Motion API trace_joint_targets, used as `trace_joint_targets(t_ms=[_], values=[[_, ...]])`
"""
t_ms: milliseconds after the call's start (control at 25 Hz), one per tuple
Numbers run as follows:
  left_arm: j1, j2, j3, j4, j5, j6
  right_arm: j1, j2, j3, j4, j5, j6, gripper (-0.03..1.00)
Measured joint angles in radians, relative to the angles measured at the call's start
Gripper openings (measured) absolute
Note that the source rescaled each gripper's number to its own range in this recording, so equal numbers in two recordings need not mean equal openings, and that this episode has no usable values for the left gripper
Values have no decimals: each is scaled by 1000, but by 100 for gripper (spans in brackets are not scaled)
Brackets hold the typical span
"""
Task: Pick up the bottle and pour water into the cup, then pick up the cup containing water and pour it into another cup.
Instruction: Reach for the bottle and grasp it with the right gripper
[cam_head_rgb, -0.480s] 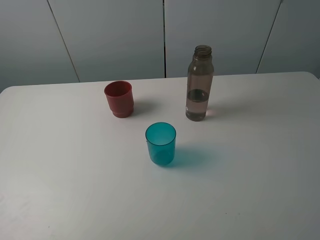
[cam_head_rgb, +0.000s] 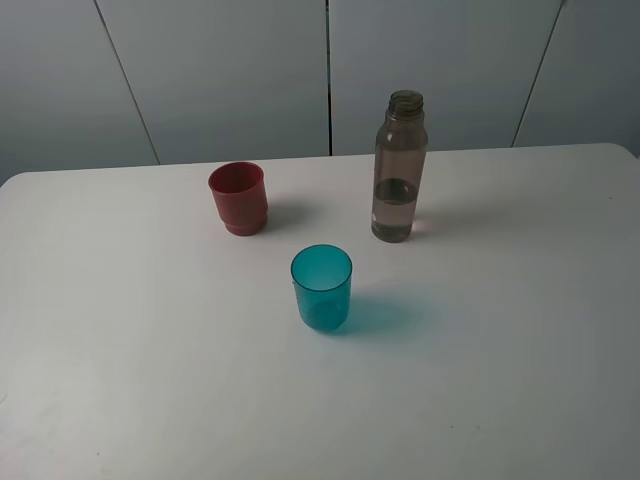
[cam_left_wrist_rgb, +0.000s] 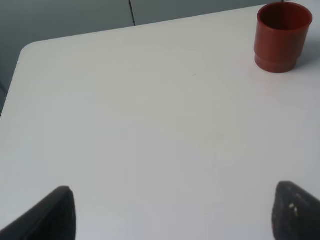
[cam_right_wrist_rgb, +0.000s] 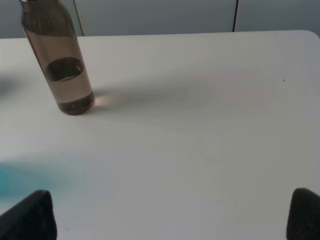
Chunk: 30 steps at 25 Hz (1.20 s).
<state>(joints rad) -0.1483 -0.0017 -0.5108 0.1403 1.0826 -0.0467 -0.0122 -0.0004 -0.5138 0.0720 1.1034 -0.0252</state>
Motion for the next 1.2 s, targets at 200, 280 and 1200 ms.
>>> trace_joint_targets(t_ms=[200,280,1200], values=[[0,0,0,0,0,0,0,0,0,0,0,0,100],[0,0,0,0,0,0,0,0,0,0,0,0,100],[0,0,0,0,0,0,0,0,0,0,0,0,100]])
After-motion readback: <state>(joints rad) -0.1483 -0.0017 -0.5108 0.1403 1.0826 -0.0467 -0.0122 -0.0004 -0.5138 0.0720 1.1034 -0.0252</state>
